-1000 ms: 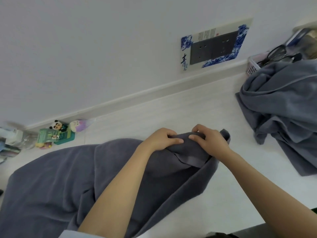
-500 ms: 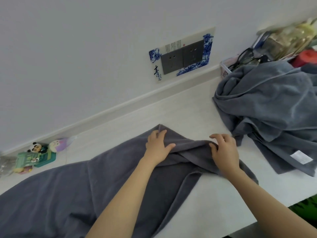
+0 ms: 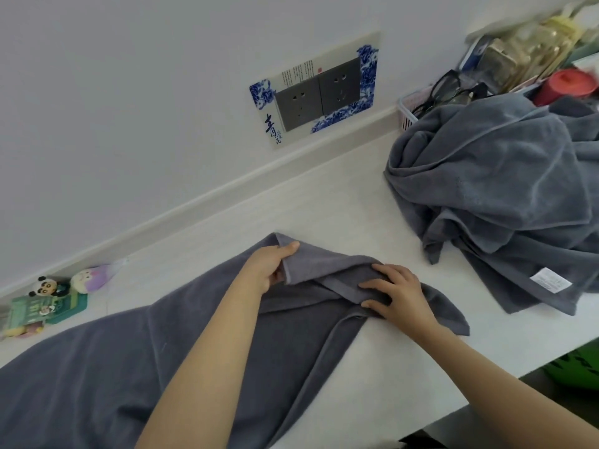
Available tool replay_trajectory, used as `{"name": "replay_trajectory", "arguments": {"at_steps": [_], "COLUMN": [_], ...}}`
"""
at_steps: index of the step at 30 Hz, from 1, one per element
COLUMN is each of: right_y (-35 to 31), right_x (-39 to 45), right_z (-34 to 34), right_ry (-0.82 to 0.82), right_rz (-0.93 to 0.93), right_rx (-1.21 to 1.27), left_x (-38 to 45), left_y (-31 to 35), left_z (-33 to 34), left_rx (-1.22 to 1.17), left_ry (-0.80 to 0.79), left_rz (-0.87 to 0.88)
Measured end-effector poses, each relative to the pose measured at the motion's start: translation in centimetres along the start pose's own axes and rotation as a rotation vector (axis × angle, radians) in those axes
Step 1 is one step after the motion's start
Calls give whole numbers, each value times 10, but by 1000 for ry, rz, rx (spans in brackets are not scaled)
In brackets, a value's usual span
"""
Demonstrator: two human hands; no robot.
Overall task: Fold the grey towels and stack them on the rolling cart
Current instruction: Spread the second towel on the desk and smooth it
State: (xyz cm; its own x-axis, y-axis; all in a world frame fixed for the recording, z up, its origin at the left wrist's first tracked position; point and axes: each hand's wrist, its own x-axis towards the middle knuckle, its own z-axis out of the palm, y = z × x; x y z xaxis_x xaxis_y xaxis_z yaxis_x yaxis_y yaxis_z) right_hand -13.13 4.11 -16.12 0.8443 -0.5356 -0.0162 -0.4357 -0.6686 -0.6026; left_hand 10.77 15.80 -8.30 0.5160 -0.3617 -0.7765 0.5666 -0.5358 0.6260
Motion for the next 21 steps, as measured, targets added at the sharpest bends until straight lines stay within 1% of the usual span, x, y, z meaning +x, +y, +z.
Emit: {"name": "replay_trajectory", "arguments": {"at_steps": [2, 4, 6, 8, 10, 11, 13, 14, 15, 16, 17, 19, 21], "right_y": [-3, -8, -14, -15, -9, -6, 0, 3, 8, 13, 19, 26, 26], "right_x": [4, 7, 10, 13, 16, 18, 22, 25, 28, 30, 31, 28, 17], "right_z": [-1, -10, -32, -57, -84, -97, -118, -126, -131, -132, -131, -123, -110], "right_ry": [78, 93, 53, 47, 105, 123, 175, 232, 300, 351, 367, 343, 332], "right_rz": [-24, 17, 154, 293, 382, 404, 463, 501, 528, 545, 550, 504, 468], "right_rx": [36, 121, 316, 577, 797, 857, 916, 921, 864, 744, 587, 289, 91], "left_x": [-3, -7, -11, -15, -18, -19, -19, -18, -17, -13, -10, -3, 2], "left_y": [11, 24, 37, 52, 68, 75, 86, 89, 90, 89, 85, 69, 43], "left_z": [3, 9, 17, 31, 52, 62, 82, 94, 104, 113, 123, 134, 139], "left_rx": [-178, -317, -422, -526, -597, -614, -615, -607, -605, -587, -553, -424, -203], "left_ry": [-32, -69, -102, -124, -145, -156, -184, -209, -234, -250, -262, -259, -225], "left_rz": [6, 34, 51, 54, 49, 58, 100, 129, 161, 190, 213, 266, 295]}}
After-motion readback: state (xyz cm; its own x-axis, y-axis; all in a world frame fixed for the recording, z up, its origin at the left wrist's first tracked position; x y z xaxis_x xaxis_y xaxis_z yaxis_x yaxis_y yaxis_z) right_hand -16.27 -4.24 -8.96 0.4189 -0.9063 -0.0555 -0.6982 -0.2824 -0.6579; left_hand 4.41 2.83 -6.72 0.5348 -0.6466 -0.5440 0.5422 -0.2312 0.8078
